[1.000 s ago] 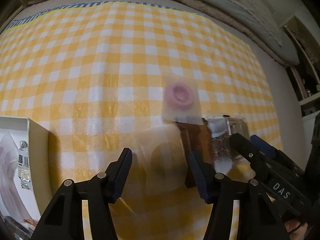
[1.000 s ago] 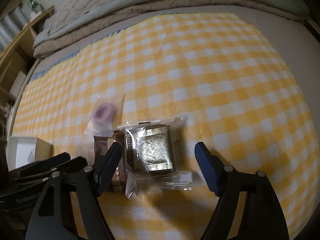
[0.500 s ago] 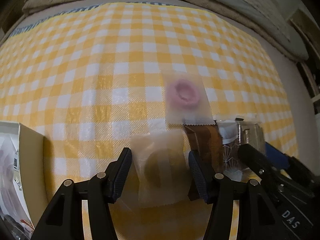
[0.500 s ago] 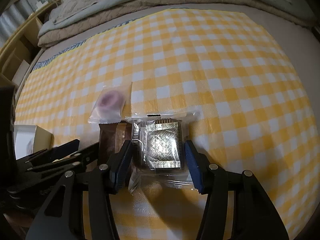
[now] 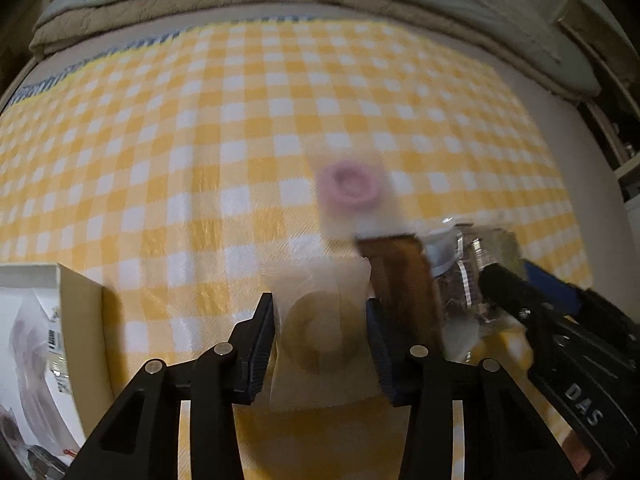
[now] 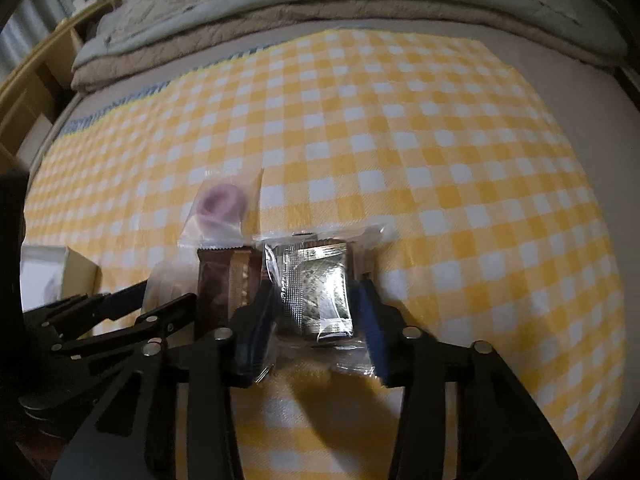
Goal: Organize snacks
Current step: 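Grasp the clear ring-cake packet with the left tool while the right tool grasps the silver-wrapped cake, then carry the ring-cake packet and silver-wrapped cake over the white tray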
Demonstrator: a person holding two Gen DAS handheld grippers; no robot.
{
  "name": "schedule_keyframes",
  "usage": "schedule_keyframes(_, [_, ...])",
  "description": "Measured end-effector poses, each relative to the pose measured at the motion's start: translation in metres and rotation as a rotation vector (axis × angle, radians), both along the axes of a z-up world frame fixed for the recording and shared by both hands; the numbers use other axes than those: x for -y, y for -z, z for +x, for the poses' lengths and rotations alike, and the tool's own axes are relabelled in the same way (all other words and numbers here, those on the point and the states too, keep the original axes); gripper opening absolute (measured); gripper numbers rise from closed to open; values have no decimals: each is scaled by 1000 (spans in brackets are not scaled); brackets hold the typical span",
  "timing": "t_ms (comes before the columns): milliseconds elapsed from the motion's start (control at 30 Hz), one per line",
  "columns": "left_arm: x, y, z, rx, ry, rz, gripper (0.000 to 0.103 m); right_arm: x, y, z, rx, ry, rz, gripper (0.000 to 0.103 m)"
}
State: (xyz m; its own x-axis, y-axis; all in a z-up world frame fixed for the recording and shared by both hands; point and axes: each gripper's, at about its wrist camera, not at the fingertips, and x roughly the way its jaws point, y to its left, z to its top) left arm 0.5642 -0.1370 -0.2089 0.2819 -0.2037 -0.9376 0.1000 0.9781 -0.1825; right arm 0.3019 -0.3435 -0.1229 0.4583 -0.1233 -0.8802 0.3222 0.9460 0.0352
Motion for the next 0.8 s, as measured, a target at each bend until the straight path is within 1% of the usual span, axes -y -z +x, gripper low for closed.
schedule_keyframes(167, [-6, -33, -12, 75, 19, -37, 43, -1, -14, -7, 29, 18, -7, 37])
schedule_keyframes(367, [-23, -64, -29, 130, 12, -80, 43, 0, -32, -16, 67, 35, 4, 37])
schedule_keyframes(600, [-47, -91, -47, 181, -5, -119, 43, -8, -65, -34, 157, 42, 8, 36])
schedule_keyframes(800, [-70, -121, -70, 238, -12, -137, 43, -23, -93, -52, 234, 36, 1, 35])
